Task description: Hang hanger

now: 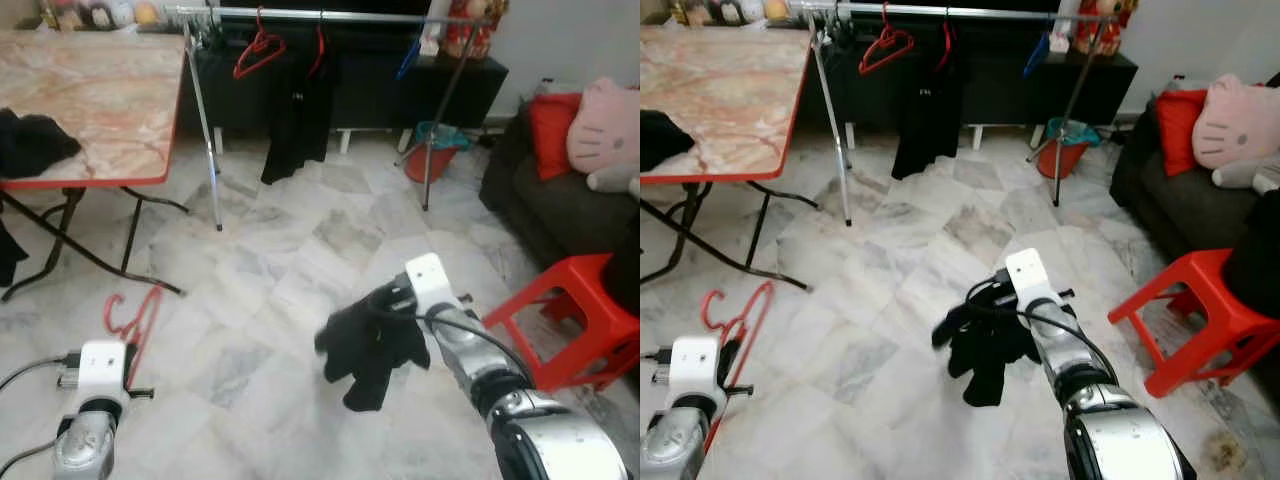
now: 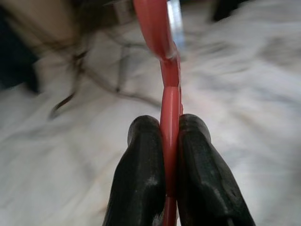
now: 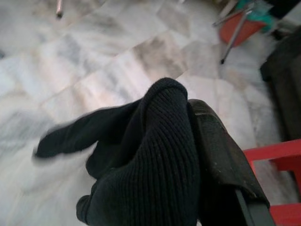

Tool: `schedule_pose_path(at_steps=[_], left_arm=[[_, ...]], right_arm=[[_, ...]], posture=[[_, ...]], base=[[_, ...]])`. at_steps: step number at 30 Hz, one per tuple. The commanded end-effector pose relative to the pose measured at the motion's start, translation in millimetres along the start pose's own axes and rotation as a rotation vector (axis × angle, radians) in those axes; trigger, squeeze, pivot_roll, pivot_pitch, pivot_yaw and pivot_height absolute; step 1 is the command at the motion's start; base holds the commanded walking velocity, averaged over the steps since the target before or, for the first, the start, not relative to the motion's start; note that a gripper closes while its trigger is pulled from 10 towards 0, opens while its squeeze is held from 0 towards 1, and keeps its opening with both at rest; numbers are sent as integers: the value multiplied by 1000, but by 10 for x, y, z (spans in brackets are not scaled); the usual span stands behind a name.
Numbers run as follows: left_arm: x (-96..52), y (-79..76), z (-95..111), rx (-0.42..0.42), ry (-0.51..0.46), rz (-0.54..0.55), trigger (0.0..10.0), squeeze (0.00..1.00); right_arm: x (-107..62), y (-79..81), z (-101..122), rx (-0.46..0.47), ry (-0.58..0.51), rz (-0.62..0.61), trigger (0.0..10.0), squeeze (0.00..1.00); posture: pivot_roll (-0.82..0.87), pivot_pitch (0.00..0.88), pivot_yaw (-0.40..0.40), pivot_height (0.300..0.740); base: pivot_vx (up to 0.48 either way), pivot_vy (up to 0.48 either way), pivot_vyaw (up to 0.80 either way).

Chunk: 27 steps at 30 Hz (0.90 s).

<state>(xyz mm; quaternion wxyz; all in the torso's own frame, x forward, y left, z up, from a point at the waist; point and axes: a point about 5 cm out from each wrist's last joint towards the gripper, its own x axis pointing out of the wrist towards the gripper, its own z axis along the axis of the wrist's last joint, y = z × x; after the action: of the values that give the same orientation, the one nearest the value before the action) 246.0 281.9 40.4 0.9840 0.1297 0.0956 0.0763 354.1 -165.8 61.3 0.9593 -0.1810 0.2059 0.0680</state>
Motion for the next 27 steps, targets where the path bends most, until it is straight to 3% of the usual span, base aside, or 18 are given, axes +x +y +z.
schedule_pose_path(at_steps=[1,6,10,11,18,19,27], left_arm=[[15,3,172,58,-12,-119,10000,0],[-21,-46,334,117,12,-296,10000,0],[-105,-200,544,122,14,-499,10000,0],[-148,-301,647,136,29,-594,10000,0],[-289,-534,891,187,26,-791,10000,0],[-362,-646,939,189,21,-875,10000,0],[-525,-917,985,224,59,-1049,10000,0]], right_arm=[[24,-6,90,-29,16,34,10000,0],[47,161,214,-104,13,158,10000,0],[59,254,320,-317,0,199,10000,0],[67,292,359,-374,1,199,10000,0],[76,436,459,-429,-10,210,10000,0],[80,461,482,-405,-7,190,10000,0],[86,543,570,-391,-27,143,10000,0]], posture=[[159,32,-129,740],[162,35,-134,740],[162,35,-135,740],[162,33,-133,740],[160,31,-131,740],[165,25,-130,740],[171,15,-132,740]], base=[[0,0,0],[0,0,0],[0,0,0],[0,0,0],[0,0,0],[0,0,0],[0,0,0]])
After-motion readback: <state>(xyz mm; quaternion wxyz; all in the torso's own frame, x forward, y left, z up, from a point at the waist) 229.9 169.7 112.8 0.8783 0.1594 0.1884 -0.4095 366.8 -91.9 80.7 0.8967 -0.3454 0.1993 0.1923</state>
